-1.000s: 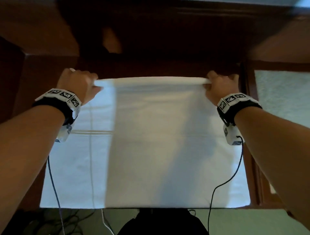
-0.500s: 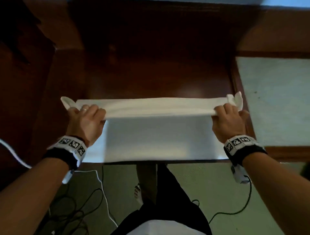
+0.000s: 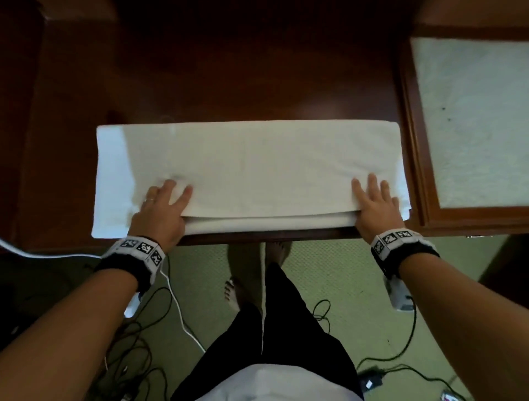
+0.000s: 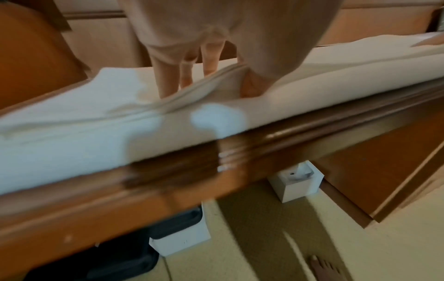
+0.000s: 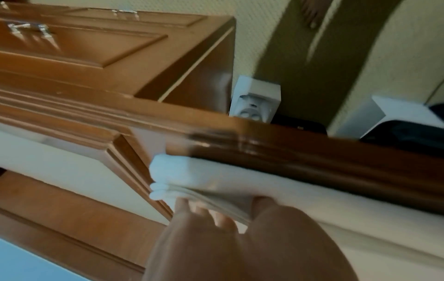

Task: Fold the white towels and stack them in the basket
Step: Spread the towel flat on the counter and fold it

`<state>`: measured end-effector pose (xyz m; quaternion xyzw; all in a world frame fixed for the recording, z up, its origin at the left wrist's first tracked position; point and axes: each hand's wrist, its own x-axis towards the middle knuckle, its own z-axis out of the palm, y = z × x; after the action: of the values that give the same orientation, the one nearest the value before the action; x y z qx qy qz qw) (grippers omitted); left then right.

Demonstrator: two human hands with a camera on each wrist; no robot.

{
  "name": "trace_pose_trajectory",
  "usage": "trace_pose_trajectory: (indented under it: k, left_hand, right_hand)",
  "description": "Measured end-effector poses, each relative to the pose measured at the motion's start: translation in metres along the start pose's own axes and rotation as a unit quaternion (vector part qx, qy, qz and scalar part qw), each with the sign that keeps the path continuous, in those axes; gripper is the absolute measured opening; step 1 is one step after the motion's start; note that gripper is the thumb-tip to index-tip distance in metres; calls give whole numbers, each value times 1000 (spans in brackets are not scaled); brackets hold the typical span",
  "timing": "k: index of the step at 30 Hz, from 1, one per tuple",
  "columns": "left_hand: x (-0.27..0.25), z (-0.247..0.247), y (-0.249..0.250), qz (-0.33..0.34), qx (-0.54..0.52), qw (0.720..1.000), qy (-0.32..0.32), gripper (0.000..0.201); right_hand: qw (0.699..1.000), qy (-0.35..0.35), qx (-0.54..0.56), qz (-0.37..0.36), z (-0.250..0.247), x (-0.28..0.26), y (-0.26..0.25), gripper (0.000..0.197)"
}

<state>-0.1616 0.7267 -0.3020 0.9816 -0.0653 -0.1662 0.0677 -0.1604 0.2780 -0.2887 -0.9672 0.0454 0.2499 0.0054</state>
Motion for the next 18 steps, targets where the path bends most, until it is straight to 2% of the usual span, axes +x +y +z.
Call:
trace_pose_trajectory:
  k: [2,4,6,10,15,18]
  left_hand:
    - [16,-6,-10,15,-38,999,8,64]
    - [18,-8,-17,9,-81,996,23,63]
    - [3,-1,-18,29,-67,996,52,69]
    - [-23,23,-21,39,-8,999,29,70]
    - [-31,28,-21,62,19,995,76,77]
    - [-35,27,-23,64,43,996,38,78]
  right_hand:
    - [998,-3,65,-17,-14,13,3,84]
    - [993,51,98,-31,-18,10,9,78]
    - [992,87,79,-40,-6,-6,18,77]
    - [997,60,21,-52,18,-24,28,84]
    - [996,65,51,-16,15,-23,34,77]
    - [999,33,20,-9,19,-28,36,89]
